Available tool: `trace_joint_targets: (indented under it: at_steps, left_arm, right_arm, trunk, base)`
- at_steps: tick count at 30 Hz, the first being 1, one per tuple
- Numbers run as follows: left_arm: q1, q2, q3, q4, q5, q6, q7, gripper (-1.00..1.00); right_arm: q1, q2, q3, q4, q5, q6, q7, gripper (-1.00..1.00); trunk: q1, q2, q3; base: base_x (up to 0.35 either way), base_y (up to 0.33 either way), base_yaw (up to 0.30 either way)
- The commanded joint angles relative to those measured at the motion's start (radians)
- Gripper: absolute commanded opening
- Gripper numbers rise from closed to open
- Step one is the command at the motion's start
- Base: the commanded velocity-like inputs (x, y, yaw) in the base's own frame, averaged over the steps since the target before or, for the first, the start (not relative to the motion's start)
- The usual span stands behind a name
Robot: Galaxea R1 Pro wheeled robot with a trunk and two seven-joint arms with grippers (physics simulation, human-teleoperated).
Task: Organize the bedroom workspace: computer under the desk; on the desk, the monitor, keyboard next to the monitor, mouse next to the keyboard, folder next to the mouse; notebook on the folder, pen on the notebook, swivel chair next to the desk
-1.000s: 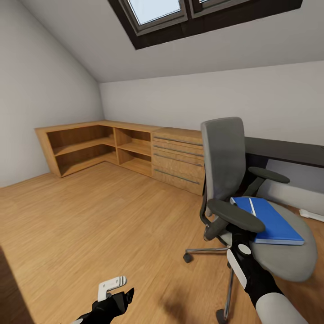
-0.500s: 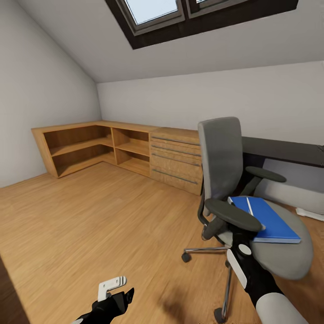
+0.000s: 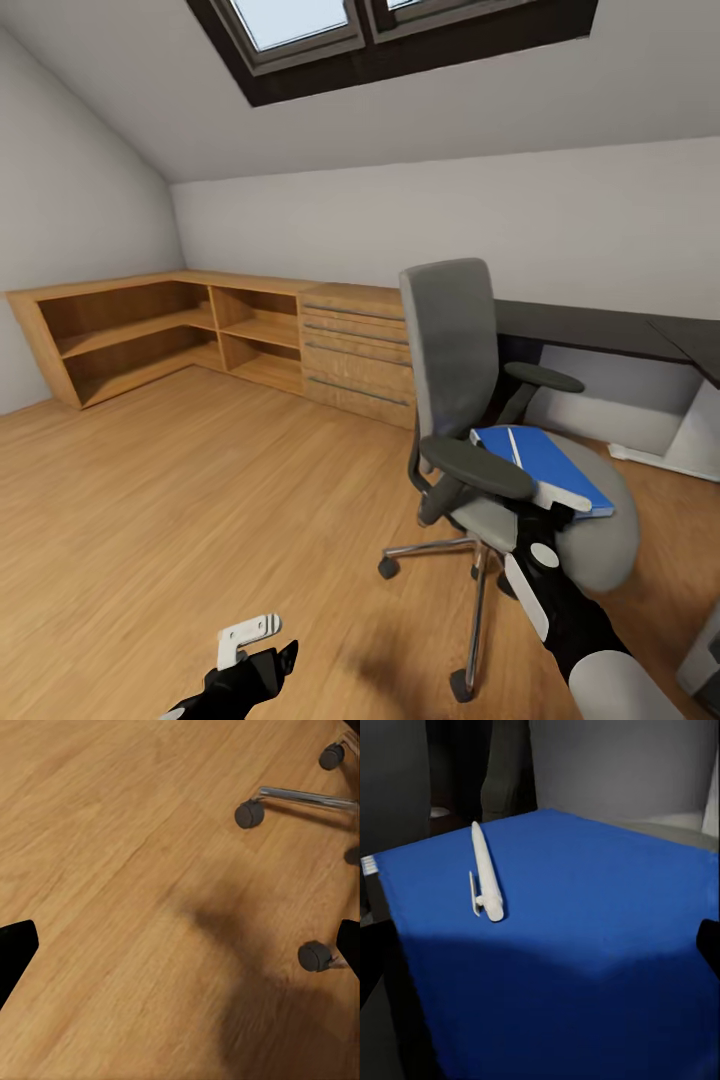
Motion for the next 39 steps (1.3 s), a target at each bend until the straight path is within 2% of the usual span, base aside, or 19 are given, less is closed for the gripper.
trace_joint_targets:
  at_steps: [1, 34, 39]
  left_arm:
    - [0.0, 0.0, 0.0, -0.002, 0.011, 0.003, 0.009, 1.0]
    - [0.0, 0.0, 0.001, -0.003, 0.01, 0.004, 0.008, 1.0]
    - [0.0, 0.001, 0.003, -0.007, 0.01, 0.005, 0.008, 1.0]
  right_arm:
    - [-0.001, 0.0, 0.003, 0.001, -0.01, -0.007, -0.002, 1.0]
    - [-0.001, -0.001, 0.003, 0.001, -0.01, -0.008, -0.002, 1.0]
    - [-0.001, -0.001, 0.003, 0.001, -0.01, -0.014, 0.001, 1.0]
  trunk:
    - [0.0, 0.0, -0.001]
    - [0.0, 0.0, -0.001]
    - [0.0, 0.0, -0.001]
  base:
    - [0.0, 0.0, -0.252]
    - [0.0, 0.0, -0.253]
    - [0.0, 0.0, -0.095]
